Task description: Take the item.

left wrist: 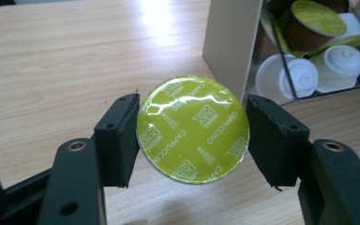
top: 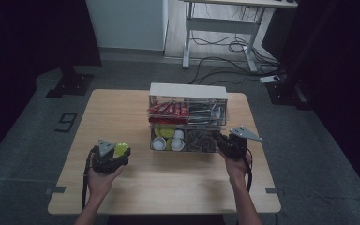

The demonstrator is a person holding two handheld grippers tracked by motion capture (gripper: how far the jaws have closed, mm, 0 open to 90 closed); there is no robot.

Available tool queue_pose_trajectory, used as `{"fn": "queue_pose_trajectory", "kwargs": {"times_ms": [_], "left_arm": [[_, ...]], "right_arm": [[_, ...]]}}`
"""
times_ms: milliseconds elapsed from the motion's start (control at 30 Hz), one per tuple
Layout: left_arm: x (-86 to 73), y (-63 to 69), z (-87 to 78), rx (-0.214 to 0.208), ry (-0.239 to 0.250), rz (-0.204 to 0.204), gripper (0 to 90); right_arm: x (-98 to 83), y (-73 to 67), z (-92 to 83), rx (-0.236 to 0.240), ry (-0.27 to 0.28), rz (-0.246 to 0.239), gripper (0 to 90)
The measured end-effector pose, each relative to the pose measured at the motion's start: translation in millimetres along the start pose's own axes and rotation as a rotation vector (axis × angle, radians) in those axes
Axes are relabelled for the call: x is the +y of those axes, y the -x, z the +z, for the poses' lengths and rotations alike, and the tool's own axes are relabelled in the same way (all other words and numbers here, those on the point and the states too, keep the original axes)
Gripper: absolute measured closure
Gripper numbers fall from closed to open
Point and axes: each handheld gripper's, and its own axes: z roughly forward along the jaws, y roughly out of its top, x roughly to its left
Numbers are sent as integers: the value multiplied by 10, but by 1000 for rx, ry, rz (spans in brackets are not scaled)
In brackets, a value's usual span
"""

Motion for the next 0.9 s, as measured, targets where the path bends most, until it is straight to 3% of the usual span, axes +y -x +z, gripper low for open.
{"fn": "queue_pose_trajectory", "kwargs": {"times_ms": [467, 900], "left_arm": [[-167, -107, 27, 13, -31, -20, 383], [-370, -191, 118, 27, -101, -34, 382]], "right_arm": [[1, -2, -1, -2, -2, -3, 890], [-2, 5, -2, 3, 2, -2, 890]]}}
